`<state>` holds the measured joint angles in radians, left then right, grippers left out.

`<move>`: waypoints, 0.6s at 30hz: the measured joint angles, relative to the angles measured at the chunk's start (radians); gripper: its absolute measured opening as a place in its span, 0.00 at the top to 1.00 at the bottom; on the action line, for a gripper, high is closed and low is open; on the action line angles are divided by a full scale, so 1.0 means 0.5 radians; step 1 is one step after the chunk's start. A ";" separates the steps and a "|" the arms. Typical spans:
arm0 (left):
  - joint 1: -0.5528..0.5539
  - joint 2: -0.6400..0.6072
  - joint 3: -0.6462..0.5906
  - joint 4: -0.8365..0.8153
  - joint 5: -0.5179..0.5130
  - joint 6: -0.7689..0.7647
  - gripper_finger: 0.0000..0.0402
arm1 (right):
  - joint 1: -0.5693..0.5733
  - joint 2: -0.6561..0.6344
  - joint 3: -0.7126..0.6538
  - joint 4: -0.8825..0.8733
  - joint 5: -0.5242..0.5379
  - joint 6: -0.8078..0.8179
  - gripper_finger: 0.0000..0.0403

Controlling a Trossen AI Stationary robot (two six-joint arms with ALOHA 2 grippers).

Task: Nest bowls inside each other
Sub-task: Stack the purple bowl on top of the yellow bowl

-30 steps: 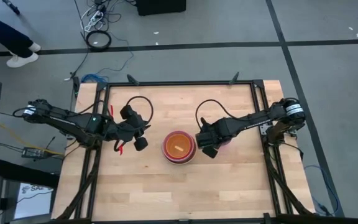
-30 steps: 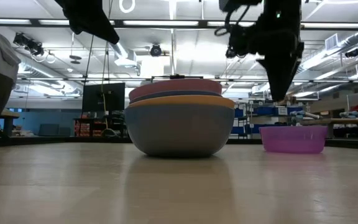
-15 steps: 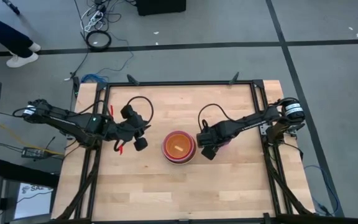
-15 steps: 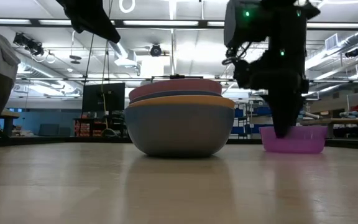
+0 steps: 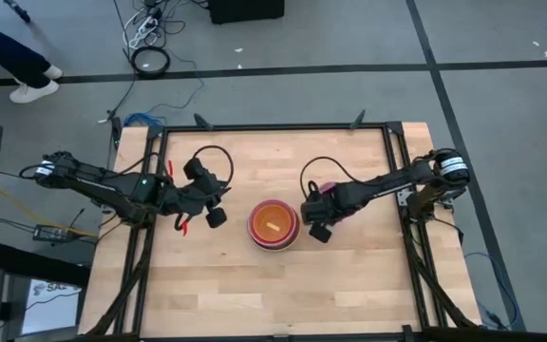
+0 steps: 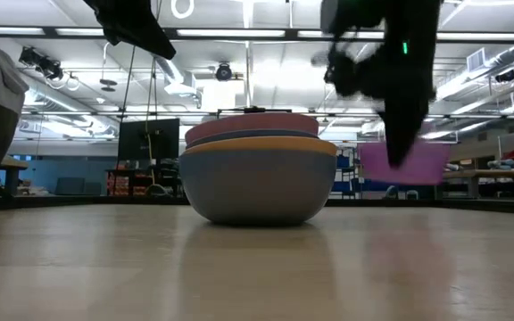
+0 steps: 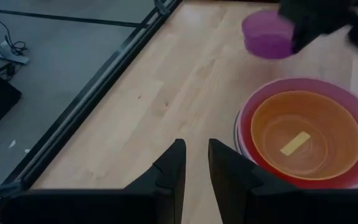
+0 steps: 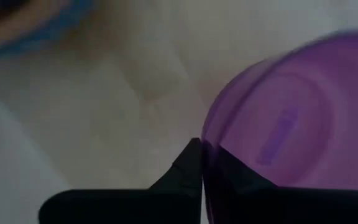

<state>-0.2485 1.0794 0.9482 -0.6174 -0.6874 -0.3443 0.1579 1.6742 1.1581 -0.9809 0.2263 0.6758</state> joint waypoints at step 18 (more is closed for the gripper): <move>0.000 0.000 -0.001 0.076 -0.002 0.003 0.81 | 0.129 0.069 0.710 0.730 -0.057 -0.541 1.00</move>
<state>-0.2485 1.0794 0.9478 -0.5796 -0.6882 -0.3429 0.2226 1.7086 1.5131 -0.6157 0.1976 0.4055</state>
